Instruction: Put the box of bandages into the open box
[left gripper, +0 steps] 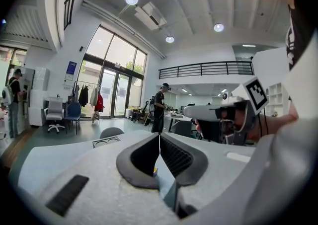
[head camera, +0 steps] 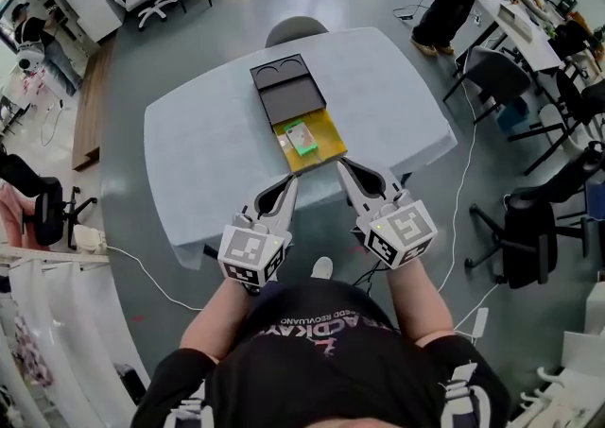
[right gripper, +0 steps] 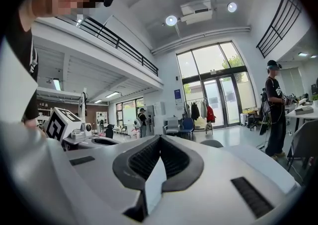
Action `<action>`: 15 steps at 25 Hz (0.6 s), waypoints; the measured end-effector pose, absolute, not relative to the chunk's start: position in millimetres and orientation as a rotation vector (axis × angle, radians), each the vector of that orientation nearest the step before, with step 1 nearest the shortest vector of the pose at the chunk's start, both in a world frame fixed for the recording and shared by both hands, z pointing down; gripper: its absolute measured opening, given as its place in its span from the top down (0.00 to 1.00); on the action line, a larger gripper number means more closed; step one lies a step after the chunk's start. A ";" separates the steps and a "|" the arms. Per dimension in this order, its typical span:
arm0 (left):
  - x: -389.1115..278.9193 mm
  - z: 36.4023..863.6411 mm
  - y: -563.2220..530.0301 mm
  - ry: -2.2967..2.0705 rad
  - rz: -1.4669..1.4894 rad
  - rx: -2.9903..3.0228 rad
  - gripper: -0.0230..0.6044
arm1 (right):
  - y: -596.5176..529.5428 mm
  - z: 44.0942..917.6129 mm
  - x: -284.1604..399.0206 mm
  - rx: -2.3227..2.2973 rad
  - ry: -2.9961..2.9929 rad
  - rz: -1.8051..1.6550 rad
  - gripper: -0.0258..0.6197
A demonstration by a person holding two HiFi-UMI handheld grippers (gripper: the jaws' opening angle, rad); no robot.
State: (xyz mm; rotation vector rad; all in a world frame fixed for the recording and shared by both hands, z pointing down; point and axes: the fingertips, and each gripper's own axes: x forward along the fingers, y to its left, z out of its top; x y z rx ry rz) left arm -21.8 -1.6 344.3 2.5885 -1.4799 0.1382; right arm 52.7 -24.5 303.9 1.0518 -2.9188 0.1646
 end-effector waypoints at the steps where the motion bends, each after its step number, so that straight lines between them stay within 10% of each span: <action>1: -25.0 343.3 -1.6 -1.473 0.140 2.596 0.93 | -24.7 304.6 49.6 1.066 -2.915 0.173 0.94; 15: -81.7 340.5 -10.4 -1.372 0.150 2.646 0.94 | -24.2 317.5 -4.2 1.184 -2.870 0.224 0.94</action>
